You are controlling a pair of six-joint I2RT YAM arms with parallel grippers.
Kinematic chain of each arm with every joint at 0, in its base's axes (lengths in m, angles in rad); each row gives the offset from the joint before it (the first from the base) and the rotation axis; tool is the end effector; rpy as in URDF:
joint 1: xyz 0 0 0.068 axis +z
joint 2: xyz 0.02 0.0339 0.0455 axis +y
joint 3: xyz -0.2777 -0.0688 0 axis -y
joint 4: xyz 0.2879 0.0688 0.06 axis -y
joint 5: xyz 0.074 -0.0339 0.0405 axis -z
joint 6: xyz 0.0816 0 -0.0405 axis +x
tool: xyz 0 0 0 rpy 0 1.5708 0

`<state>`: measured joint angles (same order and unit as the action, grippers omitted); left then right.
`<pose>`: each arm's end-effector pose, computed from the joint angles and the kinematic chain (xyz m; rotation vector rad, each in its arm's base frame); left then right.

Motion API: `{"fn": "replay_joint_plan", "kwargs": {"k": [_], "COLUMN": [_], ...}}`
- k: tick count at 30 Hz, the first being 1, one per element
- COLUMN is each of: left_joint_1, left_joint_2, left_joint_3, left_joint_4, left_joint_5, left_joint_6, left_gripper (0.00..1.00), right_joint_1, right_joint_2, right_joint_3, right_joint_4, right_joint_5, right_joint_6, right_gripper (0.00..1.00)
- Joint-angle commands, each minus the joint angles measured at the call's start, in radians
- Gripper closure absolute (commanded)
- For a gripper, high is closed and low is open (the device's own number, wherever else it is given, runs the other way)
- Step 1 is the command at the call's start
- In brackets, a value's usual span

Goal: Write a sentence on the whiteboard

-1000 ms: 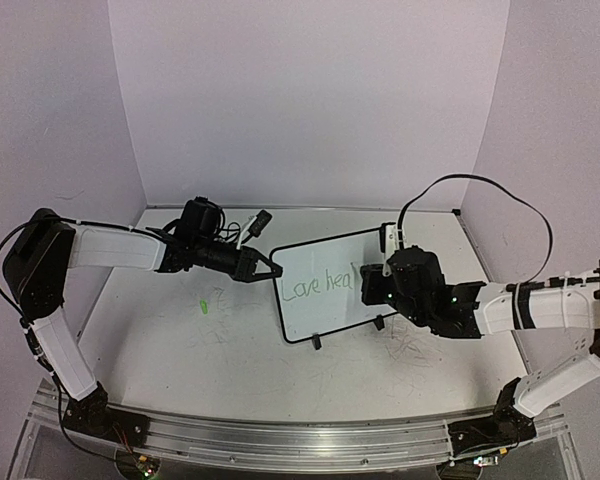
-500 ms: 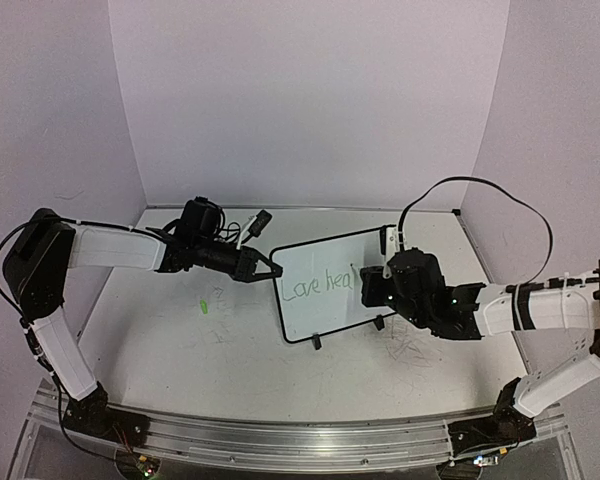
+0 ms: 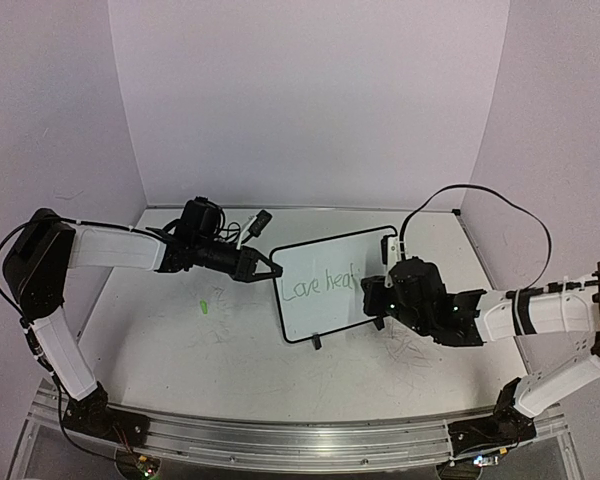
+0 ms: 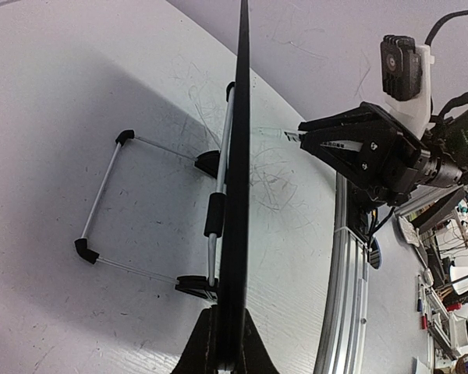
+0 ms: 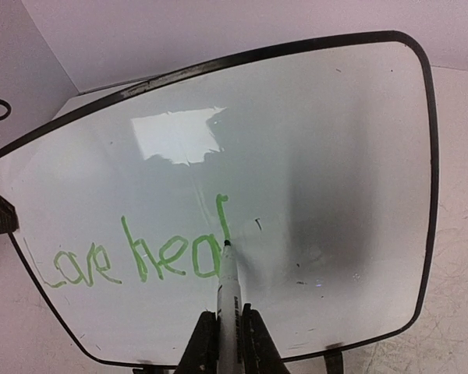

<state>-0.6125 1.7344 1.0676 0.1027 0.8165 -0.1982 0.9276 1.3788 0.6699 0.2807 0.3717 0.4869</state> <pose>0.3245 -0.3007 0.1871 0.9508 2.0145 -1.3319 0.2403 0.2712 0.1819 -0.2008 1.9995 0.5481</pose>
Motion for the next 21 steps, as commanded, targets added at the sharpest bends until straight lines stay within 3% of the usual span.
{"fn": "replay_joint_plan", "kwargs": {"k": [1,21], "left_joint_1": [-0.003,-0.003], "left_joint_2": [-0.033,-0.034], "left_joint_3": [0.034,0.032], "left_joint_4": [-0.035,-0.035], "left_joint_5": [0.032,0.03], "left_joint_6": [0.004,0.006], "left_gripper": [1.0,1.0], "right_joint_1": [0.007,0.019], "right_joint_2": [-0.009,-0.024], "right_joint_3": [-0.02,-0.037], "right_joint_4": [-0.007,-0.032], "right_joint_5": [-0.003,0.015], "right_joint_6": [0.023,0.047], "right_gripper": [1.0,1.0]}}
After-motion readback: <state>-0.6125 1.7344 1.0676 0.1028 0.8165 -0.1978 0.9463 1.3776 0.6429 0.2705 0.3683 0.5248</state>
